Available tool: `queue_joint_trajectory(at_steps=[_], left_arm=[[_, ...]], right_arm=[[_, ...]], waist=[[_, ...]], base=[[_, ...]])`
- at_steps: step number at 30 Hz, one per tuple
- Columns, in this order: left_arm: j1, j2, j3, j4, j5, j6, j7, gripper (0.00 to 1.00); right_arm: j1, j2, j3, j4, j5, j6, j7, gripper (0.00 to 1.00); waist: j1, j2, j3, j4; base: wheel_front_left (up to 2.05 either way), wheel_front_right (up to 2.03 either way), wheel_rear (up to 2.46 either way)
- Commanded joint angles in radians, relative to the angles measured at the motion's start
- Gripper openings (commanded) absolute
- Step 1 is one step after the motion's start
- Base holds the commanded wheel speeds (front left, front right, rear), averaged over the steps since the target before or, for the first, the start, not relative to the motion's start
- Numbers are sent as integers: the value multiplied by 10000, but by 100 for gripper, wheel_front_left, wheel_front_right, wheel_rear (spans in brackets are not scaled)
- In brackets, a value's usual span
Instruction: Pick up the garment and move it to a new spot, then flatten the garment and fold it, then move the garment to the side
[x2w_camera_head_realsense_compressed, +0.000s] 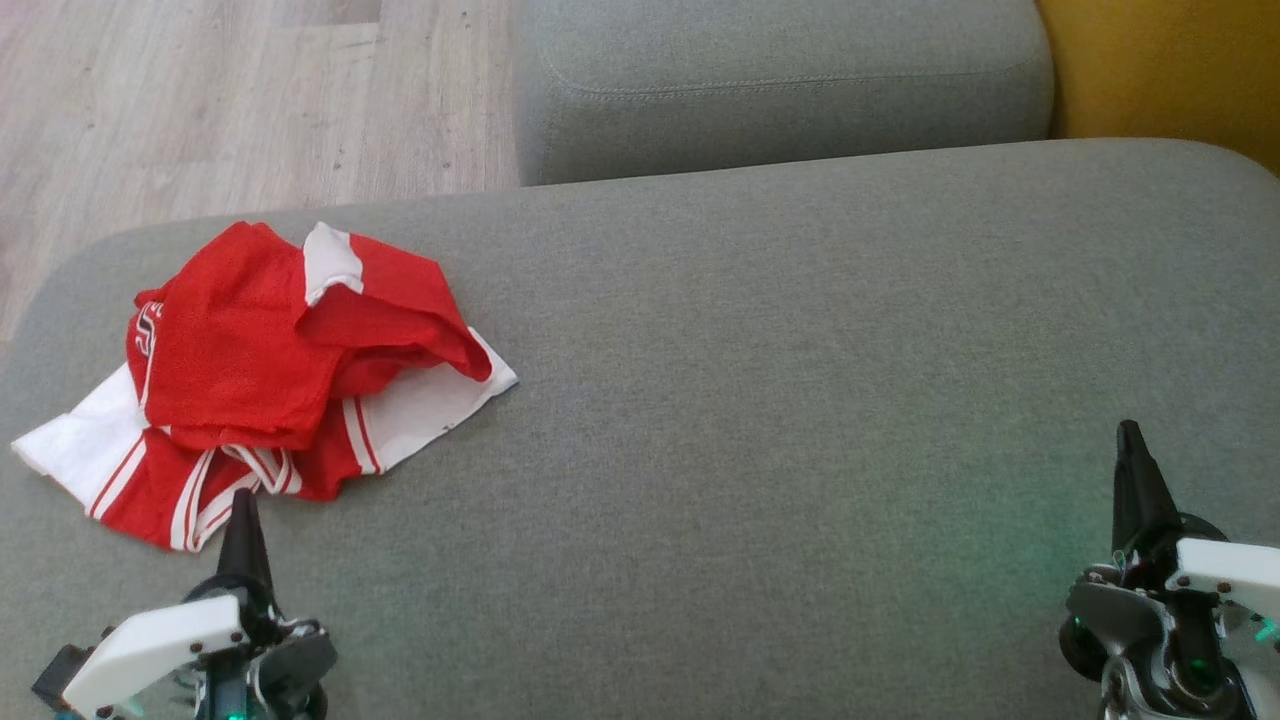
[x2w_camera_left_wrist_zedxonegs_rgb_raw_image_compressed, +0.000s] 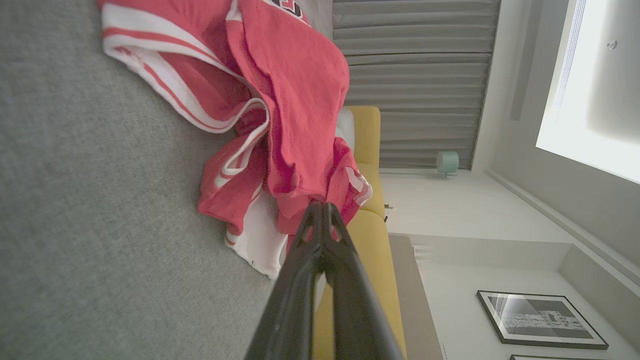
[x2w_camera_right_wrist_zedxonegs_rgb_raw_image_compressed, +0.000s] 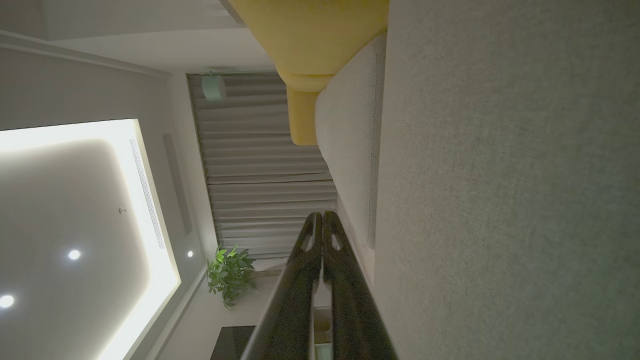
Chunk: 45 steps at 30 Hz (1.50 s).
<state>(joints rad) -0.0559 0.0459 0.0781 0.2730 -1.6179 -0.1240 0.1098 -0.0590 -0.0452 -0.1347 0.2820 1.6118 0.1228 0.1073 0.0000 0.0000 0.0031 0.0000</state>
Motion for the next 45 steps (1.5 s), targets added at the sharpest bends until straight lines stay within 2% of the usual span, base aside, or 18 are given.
queue_joint_trajectory(at_steps=[1, 25, 26, 27, 30, 37, 45], left_arm=[[-521, 43, 358, -280, 94, -67, 36, 0], [-520, 43, 357, -280, 93, -67, 35, 0], [4, -2, -8, 33, 1, 9, -5, 0], [36, 0, -25, 161, 3, 9, -7, 100], [296, -17, -83, 575, 11, 9, -26, 100], [287, -14, -134, 472, 289, 5, -234, 100], [308, -10, -147, 225, 1367, 23, -471, 100]], right_arm=[[-489, -51, 210, -372, -31, 79, 59, 0], [-489, -51, 210, -372, -30, 79, 59, 0], [4, 4, 9, 34, 2, 0, 0, 0], [38, 6, 19, 157, 3, -2, -3, 100], [336, 38, 51, 573, 7, -2, -13, 100], [253, 22, 430, 483, -161, 3, -224, 100], [131, 23, 713, 455, -1361, 8, -463, 100]], waist=[[0, 0, 0, 0], [0, 0, 0, 0], [0, 0, 0, 0], [0, 0, 0, 0], [0, 0, 4, 0], [0, 0, 9, 3], [0, 0, 6, 3]], base=[[0, 0, 0], [0, 0, 0], [0, 0, 0], [0, 0, 0], [0, 0, 0], [0, 0, 0], [0, 0, 0]])
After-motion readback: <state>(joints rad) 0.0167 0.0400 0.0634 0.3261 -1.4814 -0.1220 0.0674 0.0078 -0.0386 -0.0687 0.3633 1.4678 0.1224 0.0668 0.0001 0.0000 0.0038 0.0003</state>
